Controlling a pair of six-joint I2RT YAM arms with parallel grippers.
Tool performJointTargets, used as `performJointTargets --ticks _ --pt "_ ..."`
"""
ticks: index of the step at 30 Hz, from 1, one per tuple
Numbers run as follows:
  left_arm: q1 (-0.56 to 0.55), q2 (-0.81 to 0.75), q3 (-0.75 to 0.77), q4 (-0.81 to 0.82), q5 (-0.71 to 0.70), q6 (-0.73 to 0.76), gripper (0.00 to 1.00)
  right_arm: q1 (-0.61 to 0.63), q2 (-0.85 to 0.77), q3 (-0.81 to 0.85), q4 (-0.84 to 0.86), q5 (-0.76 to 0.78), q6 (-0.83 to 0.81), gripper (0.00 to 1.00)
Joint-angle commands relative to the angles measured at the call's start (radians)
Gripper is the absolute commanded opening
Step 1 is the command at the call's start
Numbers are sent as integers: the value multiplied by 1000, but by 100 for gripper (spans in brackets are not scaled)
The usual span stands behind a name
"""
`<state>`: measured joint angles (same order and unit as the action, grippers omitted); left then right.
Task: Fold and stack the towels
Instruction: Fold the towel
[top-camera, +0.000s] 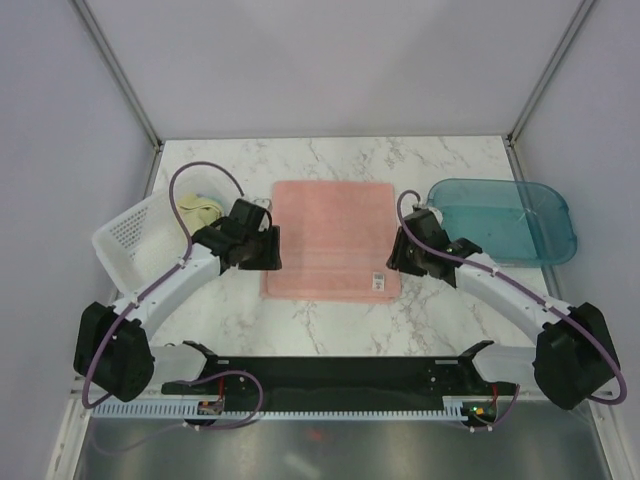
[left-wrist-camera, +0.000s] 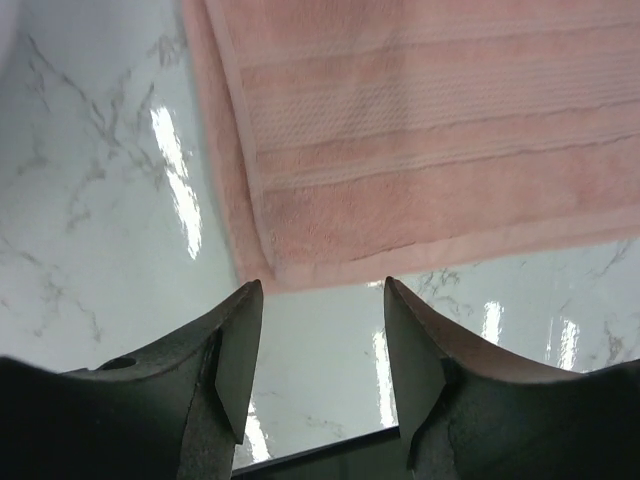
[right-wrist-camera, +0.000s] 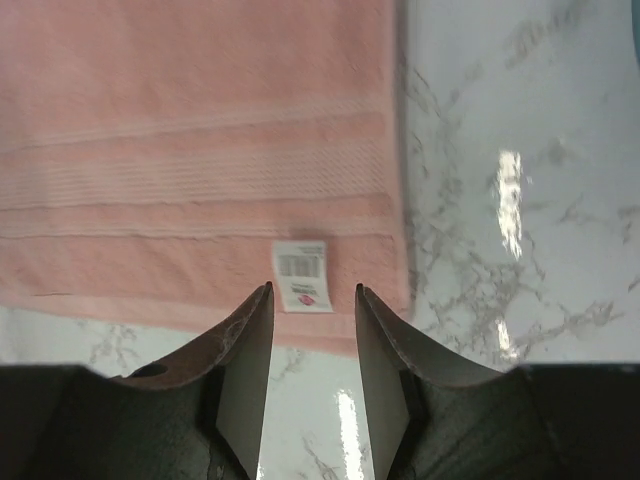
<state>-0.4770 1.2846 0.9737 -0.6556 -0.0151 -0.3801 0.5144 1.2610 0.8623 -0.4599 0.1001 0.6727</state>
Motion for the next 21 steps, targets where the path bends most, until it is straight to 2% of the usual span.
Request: performJointTargets --ticks 1,3,6,12,21 --pt "5 -53 -108 103 70 -120 59 22 -61 -133 -10 55 190 46" --pt "5 -53 -142 125 99 -167 59 33 -80 -163 -6 72 217 45" --pt "6 -41 -206 163 18 -219 56 33 -89 -212 -3 102 266 42" --pt "17 -11 -286 306 81 -264 52 35 -94 -278 33 128 343 42" --pt "17 38 -280 298 34 -284 49 35 -94 -342 113 133 415 42"
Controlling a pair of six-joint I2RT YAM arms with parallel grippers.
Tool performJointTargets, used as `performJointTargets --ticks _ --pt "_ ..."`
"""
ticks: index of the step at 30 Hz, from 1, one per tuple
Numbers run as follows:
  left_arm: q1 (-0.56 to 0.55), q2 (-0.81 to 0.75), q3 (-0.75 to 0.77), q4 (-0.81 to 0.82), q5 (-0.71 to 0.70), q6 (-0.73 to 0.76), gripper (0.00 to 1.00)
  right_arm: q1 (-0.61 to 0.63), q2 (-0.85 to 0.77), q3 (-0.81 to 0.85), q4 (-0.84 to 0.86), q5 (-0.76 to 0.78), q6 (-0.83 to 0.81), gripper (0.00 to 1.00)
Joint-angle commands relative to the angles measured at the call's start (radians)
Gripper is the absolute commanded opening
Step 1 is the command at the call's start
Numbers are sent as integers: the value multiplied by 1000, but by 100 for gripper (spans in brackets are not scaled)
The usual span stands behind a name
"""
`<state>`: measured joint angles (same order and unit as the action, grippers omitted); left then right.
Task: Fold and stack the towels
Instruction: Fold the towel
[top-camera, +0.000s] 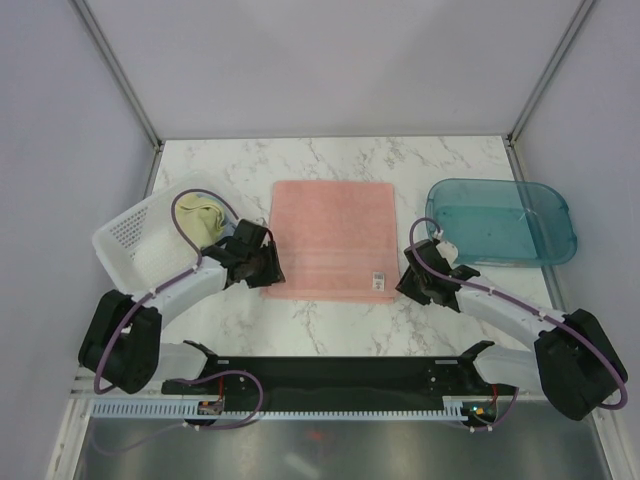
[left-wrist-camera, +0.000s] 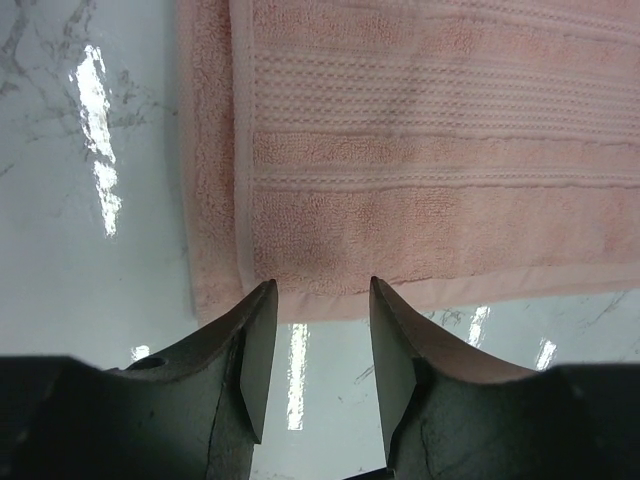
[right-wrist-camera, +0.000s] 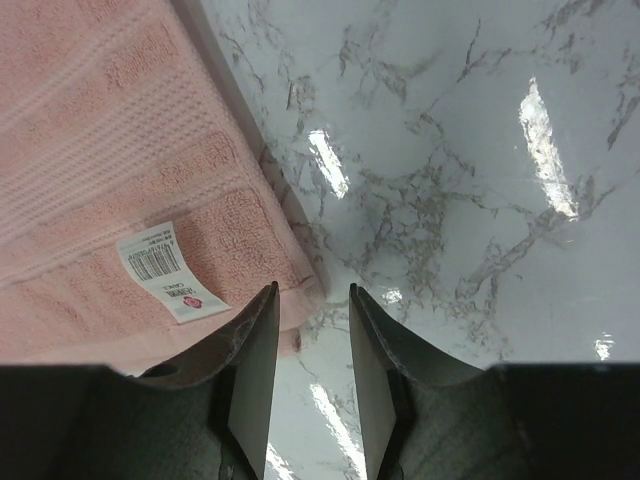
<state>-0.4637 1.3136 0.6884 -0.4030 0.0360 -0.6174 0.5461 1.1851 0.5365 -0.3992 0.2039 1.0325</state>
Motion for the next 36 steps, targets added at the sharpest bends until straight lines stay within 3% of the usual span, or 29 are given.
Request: performJointTargets --ticks 1,19,36 --pt "3 16 5 46 -25 -48 49 2 -18 -26 72 28 55 42" --pt "0 -30 17 -25 -119 -51 51 2 18 -50 102 58 31 42" --pt "-18 50 -58 18 -84 -84 47 3 53 -90 171 22 47 38"
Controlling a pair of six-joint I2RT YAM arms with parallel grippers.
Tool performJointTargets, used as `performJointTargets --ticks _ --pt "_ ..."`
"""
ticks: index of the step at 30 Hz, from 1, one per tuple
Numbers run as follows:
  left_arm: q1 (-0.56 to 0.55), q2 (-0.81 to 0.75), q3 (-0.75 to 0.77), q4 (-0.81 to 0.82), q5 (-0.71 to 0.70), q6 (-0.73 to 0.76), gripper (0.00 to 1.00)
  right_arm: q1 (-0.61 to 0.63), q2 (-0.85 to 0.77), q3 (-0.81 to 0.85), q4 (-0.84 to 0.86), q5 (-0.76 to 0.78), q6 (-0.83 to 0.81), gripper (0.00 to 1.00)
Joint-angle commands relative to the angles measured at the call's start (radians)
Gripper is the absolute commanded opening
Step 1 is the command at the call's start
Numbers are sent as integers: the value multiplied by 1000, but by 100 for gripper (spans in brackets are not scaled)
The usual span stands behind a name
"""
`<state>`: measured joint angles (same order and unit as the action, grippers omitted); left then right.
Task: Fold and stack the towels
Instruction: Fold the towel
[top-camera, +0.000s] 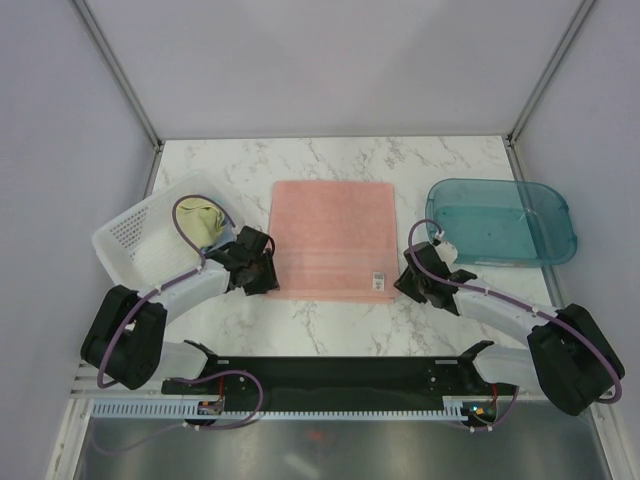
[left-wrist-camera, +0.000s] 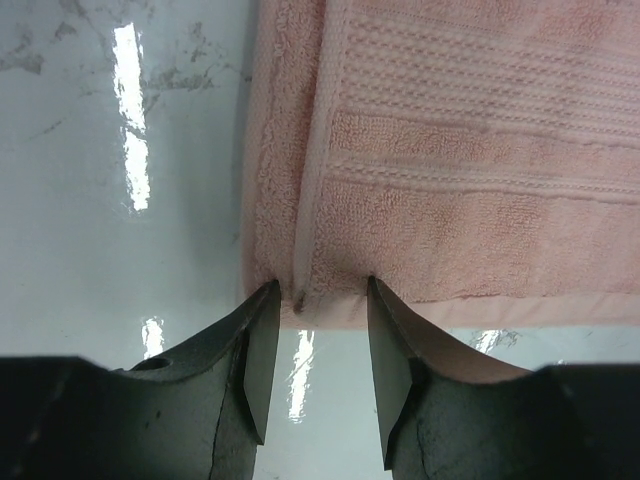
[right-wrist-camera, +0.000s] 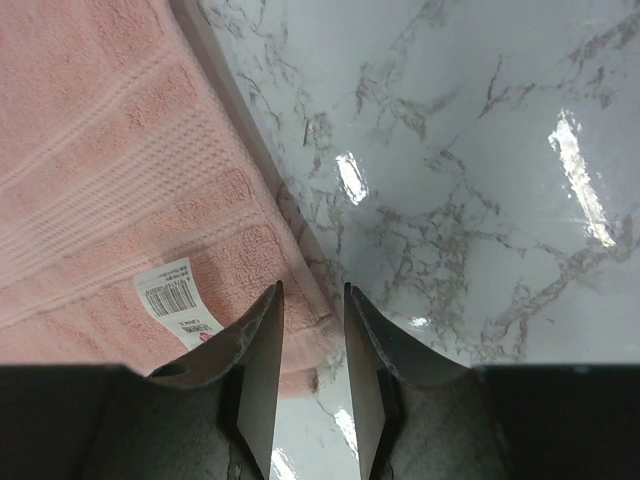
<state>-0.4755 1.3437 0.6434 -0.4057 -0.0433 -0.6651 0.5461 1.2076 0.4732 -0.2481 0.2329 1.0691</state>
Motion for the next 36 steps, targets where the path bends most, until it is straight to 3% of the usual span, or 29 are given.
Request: performJointTargets --ticks 1,6,12,13,15,23,27,36 --pt "-6 21 -13 21 -4 -36 47 3 36 -31 24 -7 12 38" --pt "-8 25 -14 21 -4 -36 47 3 21 -35 24 11 3 21" --pt "-8 25 12 30 2 -51 47 3 12 -24 12 17 -6 11" --pt "-8 25 21 19 0 -50 7 3 13 -21 10 17 -9 8" --pt "-8 25 32 10 -1 -47 4 3 15 -19 6 20 -12 2" --pt "-8 21 52 -28 -12 -47 15 3 15 -5 6 17 -21 0" --pt "-9 20 59 -47 -13 -45 29 3 12 4 0 16 -24 0" --pt "-18 -11 75 -68 6 -62 33 2 18 7 0 9 -26 0"
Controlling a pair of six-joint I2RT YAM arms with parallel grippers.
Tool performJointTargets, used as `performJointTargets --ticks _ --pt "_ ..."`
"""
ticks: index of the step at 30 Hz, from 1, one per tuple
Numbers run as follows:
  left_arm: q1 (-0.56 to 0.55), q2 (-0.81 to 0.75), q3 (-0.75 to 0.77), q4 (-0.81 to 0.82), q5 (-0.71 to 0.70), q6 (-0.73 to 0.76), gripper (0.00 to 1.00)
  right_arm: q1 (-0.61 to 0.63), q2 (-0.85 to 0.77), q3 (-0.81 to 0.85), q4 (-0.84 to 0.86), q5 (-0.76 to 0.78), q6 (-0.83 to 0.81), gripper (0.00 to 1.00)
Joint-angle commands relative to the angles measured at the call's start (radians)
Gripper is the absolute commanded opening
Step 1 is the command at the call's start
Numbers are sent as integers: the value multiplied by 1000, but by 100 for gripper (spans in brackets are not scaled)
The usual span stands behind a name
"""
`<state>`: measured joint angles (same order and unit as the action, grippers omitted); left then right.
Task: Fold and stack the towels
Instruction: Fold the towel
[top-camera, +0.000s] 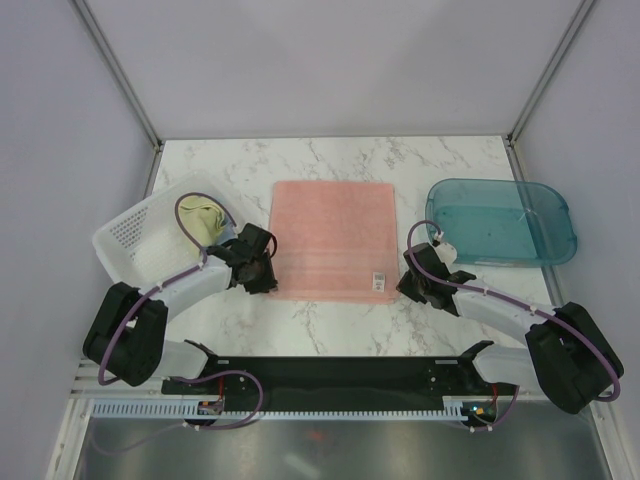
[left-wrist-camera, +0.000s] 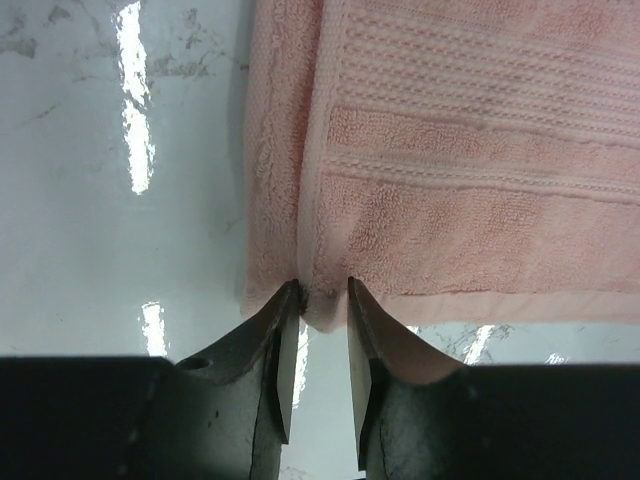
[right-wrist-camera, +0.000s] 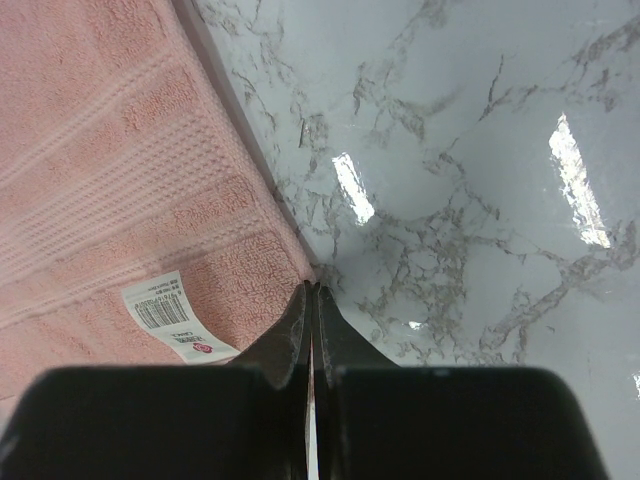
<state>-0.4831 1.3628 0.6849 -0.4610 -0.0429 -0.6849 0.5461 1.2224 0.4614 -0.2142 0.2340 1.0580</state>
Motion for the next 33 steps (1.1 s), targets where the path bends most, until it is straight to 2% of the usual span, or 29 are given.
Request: performJointTargets --ticks 1,5,8,11,12,13,21,28,33 --pt "-14 -34 31 -13 3 -45 33 3 3 17 -36 8 -15 0" --pt "-23 -30 25 -15 -9 -48 31 3 -3 14 -34 5 -13 0" --pt "-29 -19 22 -15 -26 -51 26 3 -11 11 -34 7 -13 0" --pt "-31 -16 28 -19 -38 -47 14 3 -14 11 -36 -2 -18 0" --pt "-32 -18 31 -22 -46 -45 5 3 -18 16 -36 -7 -23 0" --pt "-32 -22 44 -30 -55 -41 2 3 -20 20 -36 -13 -32 0" --pt "-32 -27 174 -156 -158 19 2 3 -67 86 -62 -32 -76 0" --pt "-32 -40 220 -209 -137 31 2 5 -78 138 -76 -113 -70 0" --pt "-32 -77 136 -242 -167 18 2 5 -92 80 -65 -162 -44 0"
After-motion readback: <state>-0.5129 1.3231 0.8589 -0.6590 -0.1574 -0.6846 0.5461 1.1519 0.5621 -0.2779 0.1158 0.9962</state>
